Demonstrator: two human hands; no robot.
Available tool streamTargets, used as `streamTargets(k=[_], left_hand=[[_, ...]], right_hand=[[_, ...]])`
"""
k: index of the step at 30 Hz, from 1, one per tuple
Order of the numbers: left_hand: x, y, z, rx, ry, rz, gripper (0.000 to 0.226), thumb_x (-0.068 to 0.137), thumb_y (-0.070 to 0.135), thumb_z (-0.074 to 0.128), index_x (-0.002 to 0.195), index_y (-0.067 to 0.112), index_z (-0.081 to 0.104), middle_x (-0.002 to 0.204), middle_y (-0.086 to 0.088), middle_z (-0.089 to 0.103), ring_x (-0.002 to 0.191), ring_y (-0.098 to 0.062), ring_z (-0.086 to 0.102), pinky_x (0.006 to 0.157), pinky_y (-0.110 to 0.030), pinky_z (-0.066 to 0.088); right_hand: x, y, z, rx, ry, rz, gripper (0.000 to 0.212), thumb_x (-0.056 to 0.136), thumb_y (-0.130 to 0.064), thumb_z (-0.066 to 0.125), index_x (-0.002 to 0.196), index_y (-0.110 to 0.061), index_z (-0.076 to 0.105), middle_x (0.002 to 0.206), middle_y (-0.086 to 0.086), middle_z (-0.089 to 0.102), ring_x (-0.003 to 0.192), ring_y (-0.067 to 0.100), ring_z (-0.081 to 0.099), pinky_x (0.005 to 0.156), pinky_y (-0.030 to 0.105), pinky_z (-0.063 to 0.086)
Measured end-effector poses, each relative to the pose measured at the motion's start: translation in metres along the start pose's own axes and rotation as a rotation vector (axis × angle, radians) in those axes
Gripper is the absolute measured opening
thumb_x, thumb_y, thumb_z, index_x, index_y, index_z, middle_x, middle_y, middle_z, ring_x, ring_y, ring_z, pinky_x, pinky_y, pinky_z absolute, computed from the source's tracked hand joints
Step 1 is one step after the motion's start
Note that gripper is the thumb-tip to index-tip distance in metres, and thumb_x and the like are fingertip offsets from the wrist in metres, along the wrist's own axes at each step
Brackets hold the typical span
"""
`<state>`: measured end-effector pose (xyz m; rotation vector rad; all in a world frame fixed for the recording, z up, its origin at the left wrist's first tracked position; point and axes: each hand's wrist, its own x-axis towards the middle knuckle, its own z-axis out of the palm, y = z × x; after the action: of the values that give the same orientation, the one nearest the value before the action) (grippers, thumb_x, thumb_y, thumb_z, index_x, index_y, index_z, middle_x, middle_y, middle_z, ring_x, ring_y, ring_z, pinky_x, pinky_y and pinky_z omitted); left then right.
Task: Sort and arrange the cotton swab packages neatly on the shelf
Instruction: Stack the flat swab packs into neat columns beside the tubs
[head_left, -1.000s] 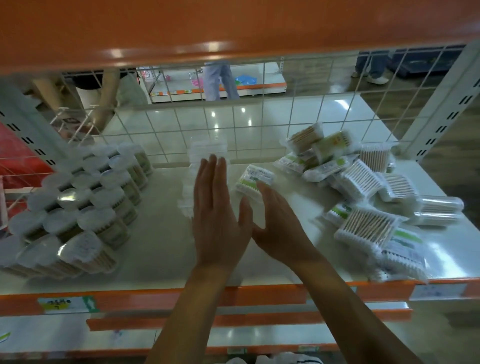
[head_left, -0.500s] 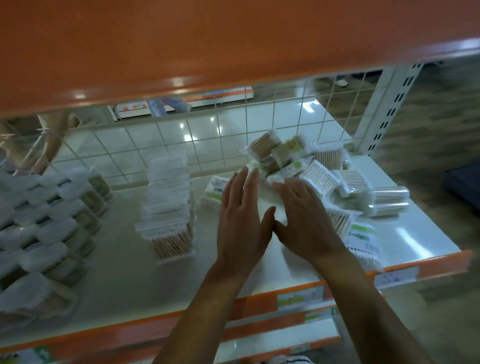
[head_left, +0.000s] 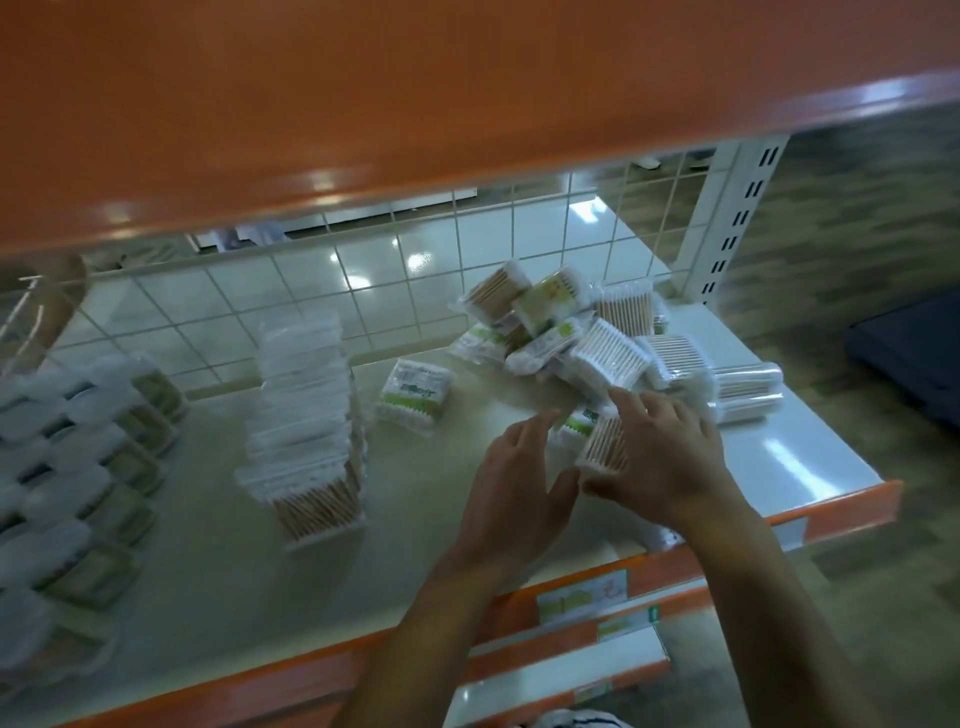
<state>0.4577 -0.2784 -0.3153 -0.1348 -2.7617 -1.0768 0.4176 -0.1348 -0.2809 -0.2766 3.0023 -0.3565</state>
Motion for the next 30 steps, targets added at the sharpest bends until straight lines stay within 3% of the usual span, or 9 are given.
streamTargets(k=[6,9,12,14,17,19,21,25,30], left_hand=[[-0.009,-0.009,-0.006,-0.055,-0.01,-0.077,0.052,0.092,0.032,0.057,0.139,0.016,0.042,0.133,-0.003,0.054,0.123,-0.016,0.049,0.102,-0.029,0.038],[-0.013,-0.011,-0.013,-0.161,-0.011,-0.164,0.048,0.093,0.045,0.047,0.133,0.018,0.049,0.121,0.003,0.063,0.11,-0.01,0.058,0.092,-0.026,0.043],[-0.014,-0.015,-0.017,-0.301,0.001,-0.235,0.032,0.091,0.05,0.042,0.1,0.029,0.064,0.088,0.016,0.067,0.082,0.001,0.06,0.073,-0.027,0.044],[-0.015,-0.015,-0.021,-0.492,0.029,-0.297,0.032,0.083,0.052,0.049,0.091,0.026,0.065,0.077,0.012,0.066,0.074,-0.002,0.06,0.071,-0.03,0.046],[-0.019,-0.016,-0.029,-0.878,0.066,-0.413,0.038,0.08,0.032,0.062,0.11,0.009,0.064,0.099,-0.013,0.07,0.095,-0.025,0.066,0.091,-0.044,0.051],[-0.023,-0.019,-0.033,-0.999,0.086,-0.428,0.041,0.08,0.026,0.061,0.115,0.005,0.06,0.109,-0.021,0.067,0.106,-0.034,0.063,0.097,-0.045,0.048],[-0.024,-0.023,-0.036,-1.049,0.123,-0.434,0.042,0.079,0.023,0.061,0.116,0.004,0.058,0.109,-0.021,0.065,0.106,-0.033,0.062,0.097,-0.042,0.048],[-0.026,-0.025,-0.037,-1.106,0.169,-0.42,0.037,0.077,0.019,0.061,0.112,0.005,0.058,0.101,-0.015,0.064,0.1,-0.024,0.062,0.095,-0.037,0.05],[-0.024,-0.025,-0.042,-0.937,0.24,-0.368,0.034,0.079,0.024,0.064,0.11,0.012,0.059,0.106,-0.011,0.067,0.1,-0.021,0.064,0.088,-0.034,0.052]], right_hand=[[0.002,-0.008,0.006,0.018,0.137,-0.083,0.083,0.069,-0.056,0.07,0.136,-0.021,0.038,0.132,0.008,0.051,0.123,0.033,0.044,0.105,0.047,0.028],[0.006,-0.014,0.011,0.179,0.222,-0.211,0.082,0.064,-0.048,0.077,0.133,-0.017,0.044,0.125,0.008,0.056,0.115,0.034,0.049,0.098,0.044,0.034],[0.006,-0.027,0.013,0.352,0.232,-0.317,0.085,0.065,-0.038,0.08,0.137,-0.016,0.041,0.131,0.007,0.051,0.12,0.029,0.043,0.097,0.031,0.03],[0.004,-0.035,0.015,0.377,0.262,-0.376,0.087,0.067,-0.033,0.081,0.14,-0.015,0.038,0.133,0.006,0.049,0.123,0.027,0.04,0.096,0.027,0.027],[0.001,-0.042,0.016,0.475,0.256,-0.44,0.086,0.07,-0.033,0.079,0.141,-0.015,0.036,0.133,0.004,0.045,0.124,0.015,0.034,0.098,0.024,0.025],[-0.001,-0.046,0.015,0.553,0.264,-0.467,0.085,0.068,-0.038,0.075,0.14,-0.015,0.036,0.135,0.002,0.042,0.124,0.006,0.029,0.1,0.016,0.023],[0.0,-0.047,0.015,0.64,0.277,-0.413,0.086,0.066,-0.038,0.072,0.14,-0.014,0.034,0.139,0.003,0.038,0.128,0.009,0.031,0.102,0.015,0.025],[0.0,-0.049,0.013,0.92,0.197,-0.256,0.074,0.08,-0.02,0.072,0.142,-0.019,0.03,0.133,0.0,0.047,0.12,0.015,0.049,0.096,0.032,0.044],[0.005,-0.055,0.005,1.037,0.119,-0.215,0.061,0.083,-0.006,0.067,0.136,-0.022,0.039,0.106,-0.006,0.055,0.092,0.002,0.061,0.068,0.016,0.052]])
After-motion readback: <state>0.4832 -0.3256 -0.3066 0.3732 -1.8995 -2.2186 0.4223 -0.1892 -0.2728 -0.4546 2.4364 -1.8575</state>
